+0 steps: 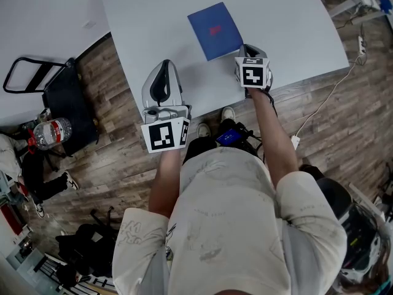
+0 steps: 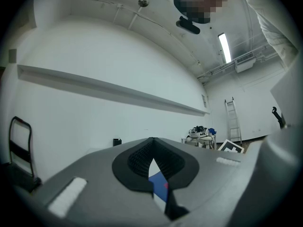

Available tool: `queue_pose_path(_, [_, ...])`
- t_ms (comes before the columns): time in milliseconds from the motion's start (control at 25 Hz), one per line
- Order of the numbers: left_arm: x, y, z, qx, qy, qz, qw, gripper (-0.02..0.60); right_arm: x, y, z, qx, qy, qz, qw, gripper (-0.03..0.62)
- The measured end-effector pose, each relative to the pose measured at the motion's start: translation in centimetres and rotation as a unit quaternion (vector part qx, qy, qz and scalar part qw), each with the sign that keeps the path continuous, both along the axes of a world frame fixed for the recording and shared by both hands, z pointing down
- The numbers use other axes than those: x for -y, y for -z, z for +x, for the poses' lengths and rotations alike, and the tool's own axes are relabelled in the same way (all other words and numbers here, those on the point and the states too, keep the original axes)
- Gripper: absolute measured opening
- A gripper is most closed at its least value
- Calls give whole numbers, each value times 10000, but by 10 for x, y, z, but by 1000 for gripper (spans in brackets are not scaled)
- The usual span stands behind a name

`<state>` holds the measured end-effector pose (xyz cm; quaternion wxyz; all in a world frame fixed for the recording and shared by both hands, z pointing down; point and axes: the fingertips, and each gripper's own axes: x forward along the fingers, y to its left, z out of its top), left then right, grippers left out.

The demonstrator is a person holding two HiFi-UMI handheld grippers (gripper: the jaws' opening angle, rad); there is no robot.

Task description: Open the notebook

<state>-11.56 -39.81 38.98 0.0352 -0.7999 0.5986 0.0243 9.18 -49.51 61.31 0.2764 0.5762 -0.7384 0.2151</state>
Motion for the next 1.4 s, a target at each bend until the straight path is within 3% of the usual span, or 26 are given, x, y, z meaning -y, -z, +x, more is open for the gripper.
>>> queue_pose_path(1400, [-4,2,-8,-51,28,-58,10000,17,-6,78,-38,-77,467,921,9946,5])
